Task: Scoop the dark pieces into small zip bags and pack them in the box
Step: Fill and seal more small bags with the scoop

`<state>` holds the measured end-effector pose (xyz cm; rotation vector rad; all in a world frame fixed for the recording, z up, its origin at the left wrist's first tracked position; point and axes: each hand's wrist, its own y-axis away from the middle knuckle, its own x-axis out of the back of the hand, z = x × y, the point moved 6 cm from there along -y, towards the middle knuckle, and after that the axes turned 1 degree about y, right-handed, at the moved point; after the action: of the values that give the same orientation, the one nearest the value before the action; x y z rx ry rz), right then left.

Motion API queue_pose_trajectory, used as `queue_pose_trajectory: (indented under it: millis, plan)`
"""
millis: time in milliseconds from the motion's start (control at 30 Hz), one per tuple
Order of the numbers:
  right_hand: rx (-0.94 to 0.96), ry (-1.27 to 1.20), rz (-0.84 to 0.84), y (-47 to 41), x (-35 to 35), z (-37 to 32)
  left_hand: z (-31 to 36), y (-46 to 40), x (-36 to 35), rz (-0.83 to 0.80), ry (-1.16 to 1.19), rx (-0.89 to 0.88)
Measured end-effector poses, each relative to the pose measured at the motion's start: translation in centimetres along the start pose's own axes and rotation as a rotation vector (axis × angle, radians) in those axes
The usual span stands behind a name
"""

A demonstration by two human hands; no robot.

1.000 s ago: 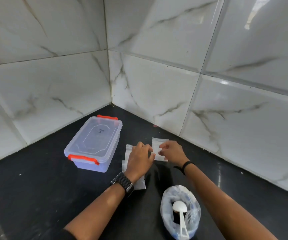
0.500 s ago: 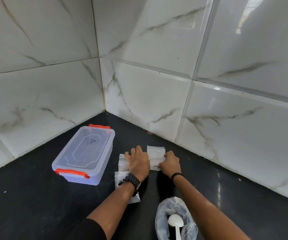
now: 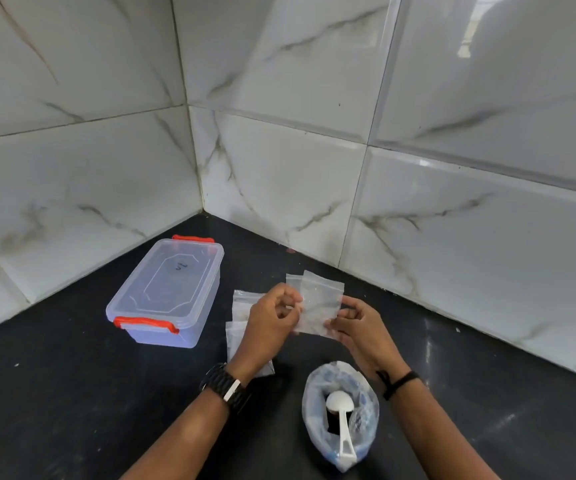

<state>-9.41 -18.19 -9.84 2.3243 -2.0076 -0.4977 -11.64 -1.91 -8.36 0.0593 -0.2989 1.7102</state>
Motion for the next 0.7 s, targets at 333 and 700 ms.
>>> queue_pose_trajectory:
  millis: [333, 700]
  plan:
    - [0.275, 0.64, -0.019, 7.6, 0.9, -2.2, 2.6, 8.9, -1.0, -0.238, -0.066, -0.041]
    - [0.499, 0.801, 0.033, 12.4, -0.8, -2.6, 3.8, 13.7, -0.1, 0.088, -0.265, -0.104]
